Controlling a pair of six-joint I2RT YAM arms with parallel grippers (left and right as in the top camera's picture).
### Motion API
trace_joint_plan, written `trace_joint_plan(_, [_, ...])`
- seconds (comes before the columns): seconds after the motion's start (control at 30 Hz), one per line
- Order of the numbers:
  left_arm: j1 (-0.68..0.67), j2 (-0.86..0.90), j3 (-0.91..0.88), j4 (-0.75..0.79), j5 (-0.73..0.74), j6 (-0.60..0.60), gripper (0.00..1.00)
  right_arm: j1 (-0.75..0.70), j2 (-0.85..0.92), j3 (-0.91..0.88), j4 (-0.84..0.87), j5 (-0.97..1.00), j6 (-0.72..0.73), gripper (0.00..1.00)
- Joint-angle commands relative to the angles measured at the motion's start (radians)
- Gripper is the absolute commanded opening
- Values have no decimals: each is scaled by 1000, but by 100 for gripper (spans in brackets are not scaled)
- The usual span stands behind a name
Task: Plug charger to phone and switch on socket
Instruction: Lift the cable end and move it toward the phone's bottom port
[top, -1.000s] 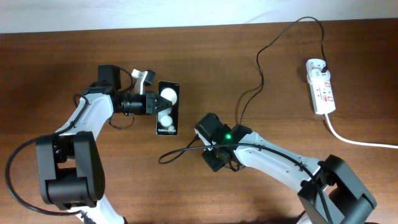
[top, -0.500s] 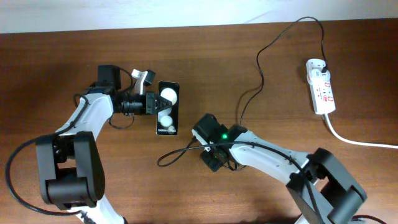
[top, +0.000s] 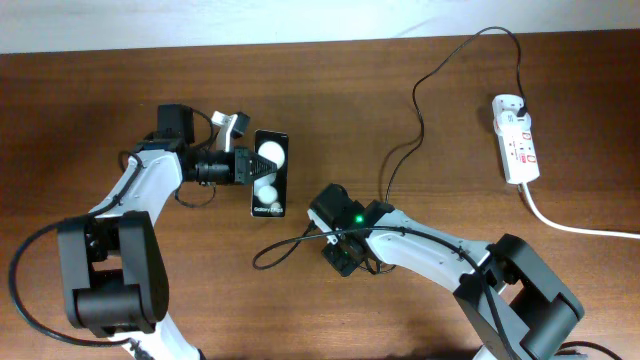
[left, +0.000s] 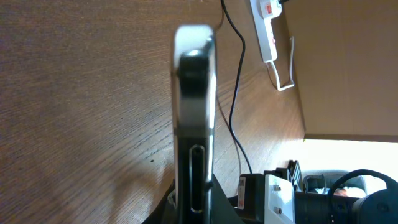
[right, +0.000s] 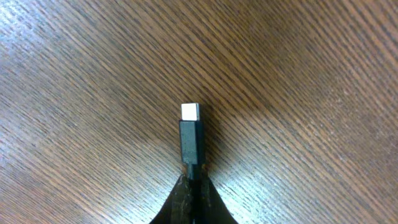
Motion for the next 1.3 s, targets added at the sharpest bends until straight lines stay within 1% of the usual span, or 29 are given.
trace_joint_plan(0.0, [0,-26,-4,3,48,1,0,4,11,13,-13,-7,8,4])
trace_joint_plan(0.1, [1,-26,-4,6,48,-6,0,4,10,28,-34,-10,11,4])
trace_joint_plan(0.13, [1,-26,-4,12,48,-24,0,3,-3,28,-34,-10,34,4])
trace_joint_plan(0.17, [3,-26,-4,24,48,-50,0,3,-29,29,-13,-41,92,4])
trace_joint_plan(0.2, [10,-26,-4,29,48,-80,0,3,-41,29,25,-114,95,4])
trace_joint_plan(0.23, [21,-26,-5,29,48,-119,0,3,-49,29,56,-170,102,4])
trace_joint_plan(0.27, [42,-26,-14,47,48,-187,0,3,-62,29,76,-206,151,4])
trace_joint_plan(0.33, [95,-26,-66,140,51,-315,0,0,-103,29,95,-286,152,4])
trace_joint_plan(0.37, [134,-26,-145,275,116,-420,0,-18,-137,28,111,-352,167,4])
trace_joint_plan(0.4, [149,-26,-190,369,162,-487,0,-31,-148,27,125,-386,171,4])
trace_joint_plan(0.43, [161,-26,-240,483,193,-565,0,-51,-150,25,142,-423,203,4])
trace_joint_plan(0.47, [166,-26,-303,605,195,-677,0,-61,-149,-1,188,-461,250,4])
trace_joint_plan(0.5, [162,-26,-355,719,204,-784,0,-61,-149,-45,282,-526,279,4])
trace_joint_plan(0.53, [157,-27,-392,851,239,-883,0,-61,-149,-119,445,-564,353,4])
trace_joint_plan(0.57, [154,-27,-406,937,256,-953,0,-61,-149,-153,509,-565,380,4])
trace_joint_plan(0.6, [146,-27,-420,1061,277,-1033,0,-61,-149,-240,680,-589,440,4])
trace_joint_plan(0.63, [126,-27,-423,1094,286,-1043,0,-59,-149,-286,772,-609,474,4])
trace_joint_plan(0.67, [105,-27,-424,1094,272,-1041,0,-58,-149,-297,777,-605,480,4])
trace_joint_plan(0.7, [97,-27,-424,1107,269,-1038,0,-58,-149,-297,777,-604,480,4])
trace_joint_plan(0.8, [82,-27,-425,1136,300,-948,0,-58,-148,-297,762,-569,480,4])
trace_joint_plan(0.87, [82,-27,-425,1151,300,-947,0,-58,-148,-297,758,-537,480,4])
trace_joint_plan(0.93, [78,-27,-425,1150,307,-897,0,-58,-148,-297,758,-518,480,4])
trace_joint_plan(1.0, [67,-27,-425,1150,317,-875,0,-58,-148,-297,758,-518,480,4])
trace_joint_plan(1.07, [66,-27,-425,1144,352,-831,0,-58,-148,-297,751,-519,480,4])
trace_joint_plan(1.2, [65,-27,-425,1146,351,-805,0,-58,-148,-297,743,-517,480,4])
trace_joint_plan(1.23, [56,-27,-425,1146,350,-768,0,-58,-148,-297,745,-517,480,4])
trace_joint_plan(1.27, [51,-27,-425,1147,344,-769,0,-58,-148,-297,745,-517,480,4])
